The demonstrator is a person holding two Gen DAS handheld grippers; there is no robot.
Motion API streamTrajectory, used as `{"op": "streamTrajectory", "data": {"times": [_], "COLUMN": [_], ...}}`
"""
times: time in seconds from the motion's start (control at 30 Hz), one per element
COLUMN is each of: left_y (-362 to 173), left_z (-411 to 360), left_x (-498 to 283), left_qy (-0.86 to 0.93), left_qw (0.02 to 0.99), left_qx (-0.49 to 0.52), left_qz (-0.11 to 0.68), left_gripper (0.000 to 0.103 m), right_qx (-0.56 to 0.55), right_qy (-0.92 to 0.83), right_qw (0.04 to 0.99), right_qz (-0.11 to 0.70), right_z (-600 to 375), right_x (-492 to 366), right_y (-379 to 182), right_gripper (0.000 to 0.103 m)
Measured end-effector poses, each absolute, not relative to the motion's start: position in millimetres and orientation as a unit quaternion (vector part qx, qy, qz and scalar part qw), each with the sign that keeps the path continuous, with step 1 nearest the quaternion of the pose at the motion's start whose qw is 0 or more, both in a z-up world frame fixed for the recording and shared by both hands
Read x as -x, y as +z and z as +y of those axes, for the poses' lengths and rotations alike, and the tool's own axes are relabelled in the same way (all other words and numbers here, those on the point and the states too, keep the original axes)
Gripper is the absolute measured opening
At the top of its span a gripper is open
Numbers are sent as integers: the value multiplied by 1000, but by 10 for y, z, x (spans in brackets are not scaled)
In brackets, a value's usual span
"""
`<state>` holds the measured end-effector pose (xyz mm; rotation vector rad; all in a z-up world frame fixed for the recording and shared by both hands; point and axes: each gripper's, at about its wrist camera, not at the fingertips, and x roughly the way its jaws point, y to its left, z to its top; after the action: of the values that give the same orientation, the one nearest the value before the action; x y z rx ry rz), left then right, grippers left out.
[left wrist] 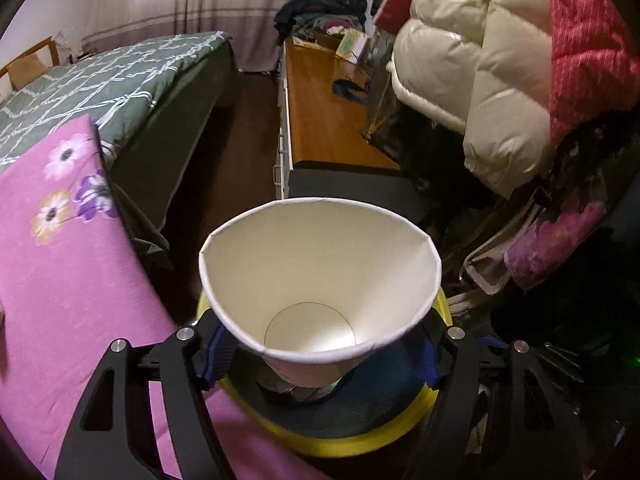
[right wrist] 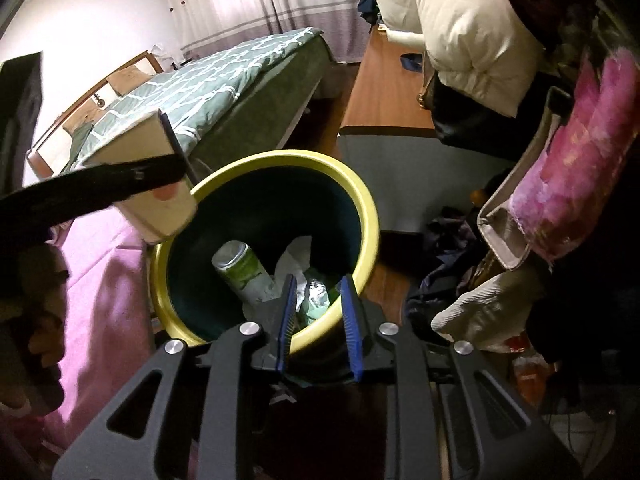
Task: Collect trash
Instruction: 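Carry the paper cup over the bin and open the left tool, then reach the right tool to the pink strawberry milk carton and grasp it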
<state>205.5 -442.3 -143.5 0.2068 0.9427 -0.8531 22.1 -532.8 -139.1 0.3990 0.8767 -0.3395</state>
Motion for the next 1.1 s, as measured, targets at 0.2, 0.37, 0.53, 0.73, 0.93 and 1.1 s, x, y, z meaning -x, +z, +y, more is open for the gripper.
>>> {"op": "streamTrajectory", "data": {"times": [0.2,0.37,0.53,0.73,0.93,1.1], "left_y": [-1384,-1191,-902,-588,-511,-600], "left_z": [-4297,-3869,-3086,-2005,-818,32], "left_x": [-2022,-1978,-2033,-2177,-2372,-2498], "left_qy": [-399,-401,-362,-264,-142,-55], "left_qw": [801,807,847,910,951,966], "left_qx": [-87,-70,-24,16,42,52], "left_qz": [437,428,390,321,273,249], "left_gripper": [95,95,97,98,98,98], "right_qx": [-188,-184,-171,-146,-114,-78], "right_qy": [-159,-152,-142,-115,-76,-29], "right_qw": [873,875,878,883,890,892], "right_qz": [421,420,424,431,435,445], "right_z": [-5283,-5205,-5062,-4765,-4286,-3722], "right_x": [-238,-270,-349,-564,-918,-1276], "right_y": [-1384,-1360,-1331,-1286,-1193,-1168], "right_gripper": [22,23,28,29,29,29]}}
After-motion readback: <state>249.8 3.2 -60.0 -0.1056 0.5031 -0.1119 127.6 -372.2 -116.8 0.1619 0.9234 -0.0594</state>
